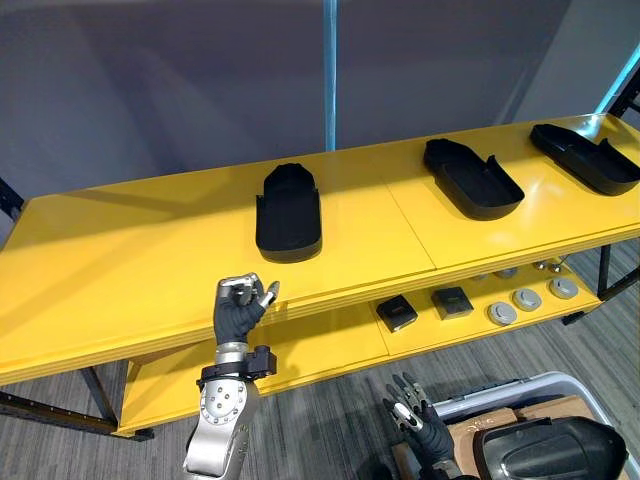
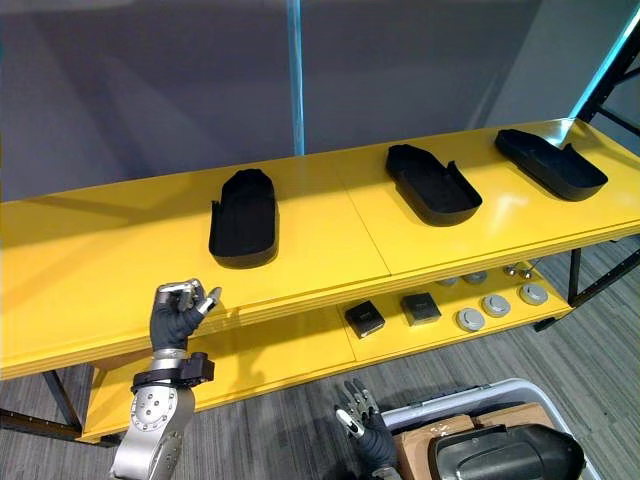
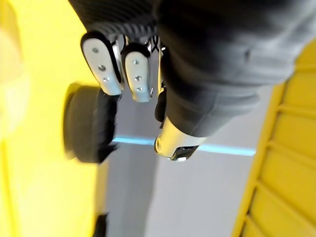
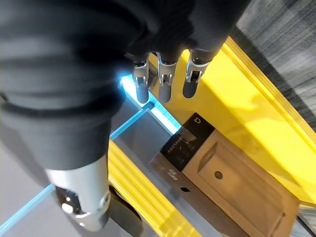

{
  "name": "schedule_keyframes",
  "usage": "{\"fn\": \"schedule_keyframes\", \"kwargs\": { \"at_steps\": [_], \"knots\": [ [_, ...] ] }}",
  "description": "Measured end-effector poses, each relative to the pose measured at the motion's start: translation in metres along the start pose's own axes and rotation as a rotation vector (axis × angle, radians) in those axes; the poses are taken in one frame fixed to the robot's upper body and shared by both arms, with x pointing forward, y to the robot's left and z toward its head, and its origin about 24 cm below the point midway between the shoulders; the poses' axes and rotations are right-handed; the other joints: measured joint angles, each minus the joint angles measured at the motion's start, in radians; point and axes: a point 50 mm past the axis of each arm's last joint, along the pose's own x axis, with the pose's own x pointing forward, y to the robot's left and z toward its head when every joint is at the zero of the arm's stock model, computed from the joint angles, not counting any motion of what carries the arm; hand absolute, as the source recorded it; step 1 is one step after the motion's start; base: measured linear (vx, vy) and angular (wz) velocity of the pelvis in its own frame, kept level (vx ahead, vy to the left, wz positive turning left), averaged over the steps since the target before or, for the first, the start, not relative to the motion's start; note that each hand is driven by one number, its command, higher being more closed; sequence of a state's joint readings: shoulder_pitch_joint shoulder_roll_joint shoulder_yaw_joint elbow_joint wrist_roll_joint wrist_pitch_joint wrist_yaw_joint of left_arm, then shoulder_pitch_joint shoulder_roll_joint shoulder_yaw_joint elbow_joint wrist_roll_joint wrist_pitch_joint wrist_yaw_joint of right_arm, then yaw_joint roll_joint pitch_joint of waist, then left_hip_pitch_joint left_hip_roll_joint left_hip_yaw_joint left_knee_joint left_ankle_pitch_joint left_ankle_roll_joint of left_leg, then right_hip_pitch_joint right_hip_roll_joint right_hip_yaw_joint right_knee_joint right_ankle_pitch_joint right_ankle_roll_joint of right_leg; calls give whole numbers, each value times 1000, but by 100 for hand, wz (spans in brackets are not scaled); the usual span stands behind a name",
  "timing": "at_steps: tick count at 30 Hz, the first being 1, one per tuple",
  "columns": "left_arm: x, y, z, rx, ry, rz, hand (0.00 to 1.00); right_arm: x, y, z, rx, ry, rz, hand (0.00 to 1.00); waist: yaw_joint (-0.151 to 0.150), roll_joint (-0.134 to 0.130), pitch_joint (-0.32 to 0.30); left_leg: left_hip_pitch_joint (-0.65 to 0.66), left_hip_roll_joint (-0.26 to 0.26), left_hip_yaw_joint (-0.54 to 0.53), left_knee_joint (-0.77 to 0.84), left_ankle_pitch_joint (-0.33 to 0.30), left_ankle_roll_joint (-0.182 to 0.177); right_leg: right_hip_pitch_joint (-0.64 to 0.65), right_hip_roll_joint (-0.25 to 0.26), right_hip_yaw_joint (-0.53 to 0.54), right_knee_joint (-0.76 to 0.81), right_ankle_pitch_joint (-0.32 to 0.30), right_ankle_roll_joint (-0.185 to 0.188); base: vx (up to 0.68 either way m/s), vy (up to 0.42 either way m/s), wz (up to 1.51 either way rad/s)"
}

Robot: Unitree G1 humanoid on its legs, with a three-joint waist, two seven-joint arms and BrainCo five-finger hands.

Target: Walk over and take plastic housings, then place them on the shelf

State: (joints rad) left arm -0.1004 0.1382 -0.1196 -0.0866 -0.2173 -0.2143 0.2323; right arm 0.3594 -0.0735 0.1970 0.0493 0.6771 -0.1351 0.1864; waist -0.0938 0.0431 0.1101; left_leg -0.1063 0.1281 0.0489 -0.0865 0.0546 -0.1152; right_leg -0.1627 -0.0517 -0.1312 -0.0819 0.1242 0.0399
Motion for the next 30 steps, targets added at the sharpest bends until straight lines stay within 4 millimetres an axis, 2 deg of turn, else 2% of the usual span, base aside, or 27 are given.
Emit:
{"fn": "schedule_keyframes", "kwargs": {
  "at_steps": [5,12,14,23,30],
  "knots": [
    [27,-12,-11,23,38,-52,100,2,2,1,0,-7,7,0,-2,-1,0,-14,-1,13,1,1,0,-19,0,11,0,8,-4,65,10,-7],
    [72,-15,6,88,-22,-48,100,5,4,4,-4,-23,14,0,-18,-15,17,-22,-2,44,5,0,0,-40,0,39,0,11,-7,12,-2,-11],
    [82,-13,11,94,-32,-32,100,8,5,6,-6,-31,22,0,-37,-25,33,-28,-1,45,5,0,0,-47,2,41,0,14,-8,-34,-13,-3],
    [95,-9,16,68,-27,3,100,10,10,14,-11,-69,42,0,-38,-30,73,-22,0,66,5,0,0,-53,5,63,0,16,-8,-2,-8,-7],
    [97,-5,16,67,-26,21,100,9,10,14,-11,-69,41,0,-39,-30,84,-19,0,66,5,0,0,-49,5,63,0,16,-8,0,0,0]
  ]
}}
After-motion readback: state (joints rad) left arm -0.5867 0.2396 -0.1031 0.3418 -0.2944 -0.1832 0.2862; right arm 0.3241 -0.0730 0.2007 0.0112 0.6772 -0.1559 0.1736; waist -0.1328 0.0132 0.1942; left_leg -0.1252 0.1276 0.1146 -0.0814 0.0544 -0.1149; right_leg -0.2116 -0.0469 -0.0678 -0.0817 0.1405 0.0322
